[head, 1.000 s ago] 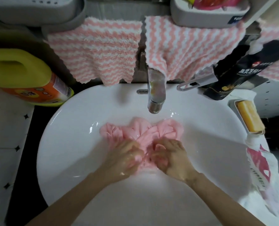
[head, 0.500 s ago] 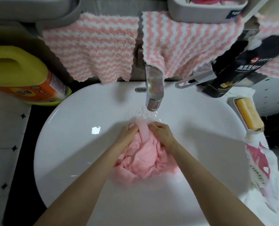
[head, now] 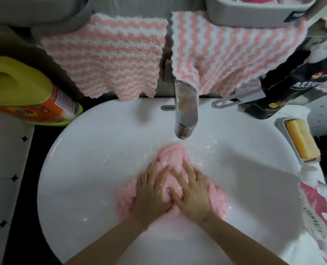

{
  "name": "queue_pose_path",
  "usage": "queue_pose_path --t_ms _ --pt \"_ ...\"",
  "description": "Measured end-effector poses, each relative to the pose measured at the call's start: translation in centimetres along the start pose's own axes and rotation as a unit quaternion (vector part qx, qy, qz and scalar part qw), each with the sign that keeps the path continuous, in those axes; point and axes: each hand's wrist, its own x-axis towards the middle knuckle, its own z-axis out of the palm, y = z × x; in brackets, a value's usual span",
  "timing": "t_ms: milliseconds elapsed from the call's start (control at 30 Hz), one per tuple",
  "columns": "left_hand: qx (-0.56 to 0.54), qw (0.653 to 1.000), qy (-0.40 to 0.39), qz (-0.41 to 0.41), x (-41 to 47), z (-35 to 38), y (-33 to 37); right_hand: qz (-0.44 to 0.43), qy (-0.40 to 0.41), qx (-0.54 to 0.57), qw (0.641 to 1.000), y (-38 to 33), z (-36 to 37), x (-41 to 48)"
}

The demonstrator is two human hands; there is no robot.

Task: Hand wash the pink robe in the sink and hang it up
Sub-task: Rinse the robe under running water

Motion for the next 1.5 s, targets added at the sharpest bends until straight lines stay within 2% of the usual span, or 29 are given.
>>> queue_pose_path --t_ms 67,133,233,300,467,567,633,667,733,767,800,833,867,967,1000,1033,1067,1100,1133,1167,1233,1300,1367,1433,1500 --pt "0.012 1.0 0.025 -0.005 0.3 0.9 0.1 0.008 -0.024 -0.029 0.999 -0.1 0.2 0.7" --pt "0.027 0.998 0.057 -0.006 0.9 1.4 0.3 0.009 -0.006 -0.036 0.999 -0.5 -0.2 1.4" --pt "0.073 0.99 0.113 0.038 2.1 2.0 0.0 0.036 -0.02 0.029 0.999 -0.8 -0.5 2.4" --pt "0.105 0.984 0.131 0.064 2.9 2.2 -0.2 0.061 -0.018 0.033 0.997 -1.0 -0.8 3.1" --pt "0.138 0.981 0.105 0.091 4.5 2.6 -0.9 0.036 0.075 -0.023 0.996 -1.4 -0.9 5.3" --pt "0.103 0.985 0.105 0.094 5.1 2.5 -1.3 0.011 0.135 -0.059 0.989 -1.2 -0.8 6.2" --pt "0.077 0.992 0.049 0.083 5.4 1.6 -1.1 0.007 0.141 -0.052 0.989 -1.3 -0.9 6.8" --pt "0.054 0.997 -0.004 0.058 5.8 0.6 -0.8 0.025 0.128 -0.033 0.991 -1.7 -1.5 6.6" --pt "-0.012 0.995 -0.092 -0.028 6.9 -1.2 -0.5 0.072 0.133 0.042 0.988 -1.8 -2.1 6.8" --pt "-0.081 0.987 -0.113 -0.085 7.3 -2.0 -0.5 0.112 0.115 0.114 0.98 -1.7 -2.4 6.8" --pt "-0.199 0.962 -0.132 -0.134 7.5 -3.0 -0.4 0.144 0.091 0.212 0.962 -1.7 -3.1 6.4" --pt "-0.323 0.921 -0.134 -0.172 7.3 -4.2 0.1 0.157 0.081 0.319 0.931 -1.6 -3.6 5.9" --pt "-0.398 0.892 -0.108 -0.185 7.2 -5.3 0.4 0.157 0.079 0.396 0.901 -1.6 -4.5 5.1" --pt "-0.521 0.817 -0.002 -0.245 6.3 -8.3 1.1 0.084 0.069 0.509 0.854 -1.4 -7.2 1.6" --pt "-0.521 0.812 0.014 -0.263 5.8 -8.8 0.9 0.072 0.046 0.529 0.844 -1.2 -7.9 0.5" --pt "-0.473 0.841 0.02 -0.263 5.0 -8.9 0.5 0.067 0.034 0.527 0.847 -1.2 -8.5 -0.4" --pt "-0.361 0.9 0.011 -0.244 4.2 -8.9 0.2 0.066 0.032 0.496 0.865 -1.3 -8.6 -1.1" --pt "-0.214 0.956 0.001 -0.201 3.2 -8.6 -0.3 0.065 0.059 0.415 0.906 -1.3 -8.5 -1.7" --pt "-0.08 0.986 -0.003 -0.148 2.3 -7.6 -1.0 0.055 0.097 0.281 0.953 -1.2 -7.9 -1.9" --pt "-0.002 0.995 -0.011 -0.097 1.6 -6.6 -1.5 0.031 0.131 0.144 0.98 -1.0 -6.8 -1.8" --pt "0.064 0.996 -0.023 -0.049 1.0 -4.4 -2.5 -0.016 0.127 0.001 0.992 -1.1 -4.5 -0.9" --pt "0.079 0.994 -0.043 -0.055 1.0 -2.8 -2.8 -0.049 0.097 -0.033 0.993 -0.9 -2.8 0.4" --pt "0.087 0.995 -0.03 -0.049 1.0 -1.9 -2.6 -0.075 0.095 -0.063 0.991 -1.1 -1.6 1.6" --pt "0.082 0.996 0.011 -0.027 1.0 -0.9 -2.4 -0.08 0.106 -0.074 0.988 -1.2 -0.4 2.2" --pt "0.071 0.995 0.066 -0.018 1.3 -0.2 -2.0 -0.073 0.126 -0.04 0.989 -1.0 0.6 2.7"
